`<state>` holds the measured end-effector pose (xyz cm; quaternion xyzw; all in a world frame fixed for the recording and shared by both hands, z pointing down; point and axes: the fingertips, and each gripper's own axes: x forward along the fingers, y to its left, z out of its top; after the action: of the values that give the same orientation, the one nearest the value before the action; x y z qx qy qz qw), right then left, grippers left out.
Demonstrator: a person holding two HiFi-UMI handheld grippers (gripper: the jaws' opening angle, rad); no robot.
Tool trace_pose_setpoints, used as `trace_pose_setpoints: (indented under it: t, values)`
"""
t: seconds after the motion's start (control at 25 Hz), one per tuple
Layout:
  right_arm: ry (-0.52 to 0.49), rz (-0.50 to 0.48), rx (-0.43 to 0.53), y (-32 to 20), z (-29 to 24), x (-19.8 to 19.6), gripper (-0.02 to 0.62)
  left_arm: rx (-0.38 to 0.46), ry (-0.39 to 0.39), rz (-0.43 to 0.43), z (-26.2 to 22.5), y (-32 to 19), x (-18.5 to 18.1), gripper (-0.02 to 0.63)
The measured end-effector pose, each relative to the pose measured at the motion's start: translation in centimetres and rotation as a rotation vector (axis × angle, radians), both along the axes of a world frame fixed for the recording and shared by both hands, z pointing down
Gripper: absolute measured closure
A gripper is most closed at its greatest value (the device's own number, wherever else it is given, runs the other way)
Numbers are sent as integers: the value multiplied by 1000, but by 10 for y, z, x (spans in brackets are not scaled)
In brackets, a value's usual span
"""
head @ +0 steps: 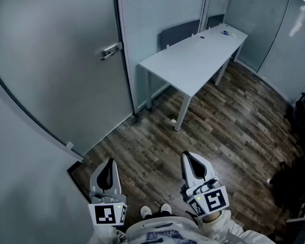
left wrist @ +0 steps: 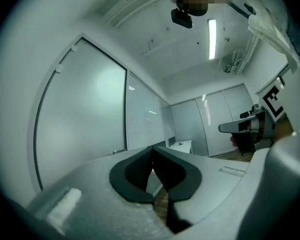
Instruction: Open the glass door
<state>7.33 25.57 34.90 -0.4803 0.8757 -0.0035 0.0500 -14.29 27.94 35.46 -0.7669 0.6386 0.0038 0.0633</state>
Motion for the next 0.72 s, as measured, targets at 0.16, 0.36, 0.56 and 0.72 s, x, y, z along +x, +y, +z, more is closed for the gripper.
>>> trace_pose_setpoints:
  t: [0.16,0.36,0.56,0.72]
  values:
    - [0,-2,3,3,-2,-3,592,-12,8,11,1,2,5,606]
    - [7,7,0,7,-1,-2,592,-27,23,11,1,3,4,606]
    - [-23,34,-11,12,1,10,592,-20,10,16,0,7,9,606]
    - [-30,41,-24,11,4,15,592,-26,5,24,1,6,14,606]
